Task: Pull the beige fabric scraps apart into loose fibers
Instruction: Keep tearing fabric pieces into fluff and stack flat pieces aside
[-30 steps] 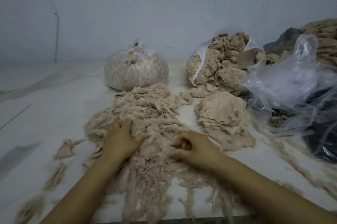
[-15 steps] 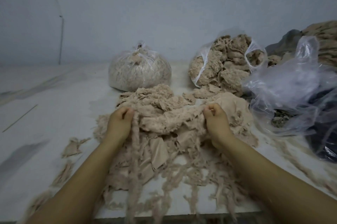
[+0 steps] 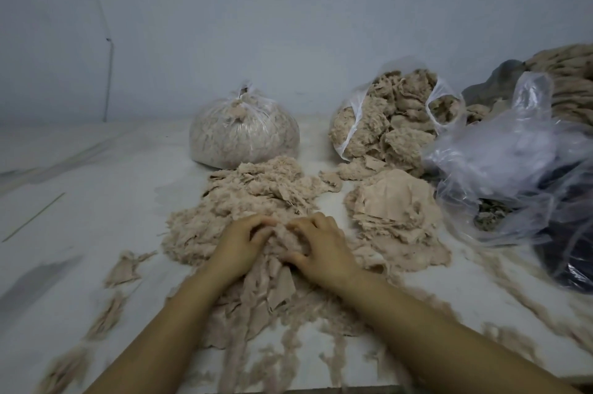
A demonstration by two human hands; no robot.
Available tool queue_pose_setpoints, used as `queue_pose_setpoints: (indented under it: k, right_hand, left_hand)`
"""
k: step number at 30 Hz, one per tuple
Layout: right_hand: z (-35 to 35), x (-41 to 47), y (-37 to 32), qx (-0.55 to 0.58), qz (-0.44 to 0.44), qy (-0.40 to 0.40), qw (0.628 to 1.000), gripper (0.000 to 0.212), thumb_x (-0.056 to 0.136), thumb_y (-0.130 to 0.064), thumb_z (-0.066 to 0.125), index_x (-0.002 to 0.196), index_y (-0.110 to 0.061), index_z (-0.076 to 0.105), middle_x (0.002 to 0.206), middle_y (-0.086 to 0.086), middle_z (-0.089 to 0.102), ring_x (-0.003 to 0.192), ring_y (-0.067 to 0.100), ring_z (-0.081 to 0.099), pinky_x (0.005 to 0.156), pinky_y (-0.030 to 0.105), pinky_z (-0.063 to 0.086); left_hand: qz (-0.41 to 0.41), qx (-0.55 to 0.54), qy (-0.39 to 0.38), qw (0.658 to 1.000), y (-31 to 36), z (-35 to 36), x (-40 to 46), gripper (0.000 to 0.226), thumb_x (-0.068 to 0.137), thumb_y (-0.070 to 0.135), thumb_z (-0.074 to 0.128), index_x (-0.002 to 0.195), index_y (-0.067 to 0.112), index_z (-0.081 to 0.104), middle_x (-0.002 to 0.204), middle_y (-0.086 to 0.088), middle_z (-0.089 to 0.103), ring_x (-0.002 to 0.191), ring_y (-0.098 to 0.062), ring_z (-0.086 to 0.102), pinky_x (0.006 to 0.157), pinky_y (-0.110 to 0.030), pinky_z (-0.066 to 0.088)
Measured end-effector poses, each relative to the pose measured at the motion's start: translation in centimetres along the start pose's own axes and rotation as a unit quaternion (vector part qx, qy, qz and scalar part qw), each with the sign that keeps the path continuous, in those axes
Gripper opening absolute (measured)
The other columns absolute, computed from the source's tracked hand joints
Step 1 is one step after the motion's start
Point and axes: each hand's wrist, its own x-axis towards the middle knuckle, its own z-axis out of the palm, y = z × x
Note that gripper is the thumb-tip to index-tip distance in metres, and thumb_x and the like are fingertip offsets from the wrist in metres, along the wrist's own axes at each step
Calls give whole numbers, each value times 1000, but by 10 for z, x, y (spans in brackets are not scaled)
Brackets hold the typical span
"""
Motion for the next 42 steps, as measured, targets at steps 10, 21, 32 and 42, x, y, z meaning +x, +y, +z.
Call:
queue_pose_setpoints:
  k: [10, 21, 32, 42]
  right_hand:
    - [-17, 17, 19, 523, 276, 200, 781, 31, 102, -17, 42, 71, -13, 39, 53, 0, 42, 44, 12, 37, 44, 23, 33]
    - [-44, 4, 47, 548, 261, 227, 762, 34, 101, -24, 45, 69, -16, 41, 62, 6, 32, 58, 24, 32, 58, 38, 32]
    - [-60, 2, 33, 681, 243, 221, 655, 15, 100, -17, 46, 94, -10, 58, 78, 9, 55, 69, 24, 52, 65, 35, 48]
    - [-46, -8, 14, 618, 167, 131, 757, 25, 99, -22, 48, 93, -3, 63, 90, 17, 67, 84, 26, 64, 79, 37, 52]
  left_hand:
    - [11, 14, 44, 999, 8, 9, -11, 60, 91, 42, 55, 141, 13, 42, 148, -1, 34, 138, -19, 28, 111, -28, 22]
    - [-44, 290, -220, 930, -27, 24, 3, 66, 99, 42, 33, 153, 22, 1, 160, 0, 6, 146, -15, 7, 115, -44, -10]
    - [9, 91, -96, 991, 7, 9, 6, 55, 91, 31, 50, 144, 22, 38, 155, 2, 24, 144, -14, 16, 118, -47, 2]
    - [-203, -460, -209, 839, 77, 32, 20, 30, 84, 23, 64, 100, -2, 65, 90, -14, 68, 78, -19, 64, 74, -27, 52]
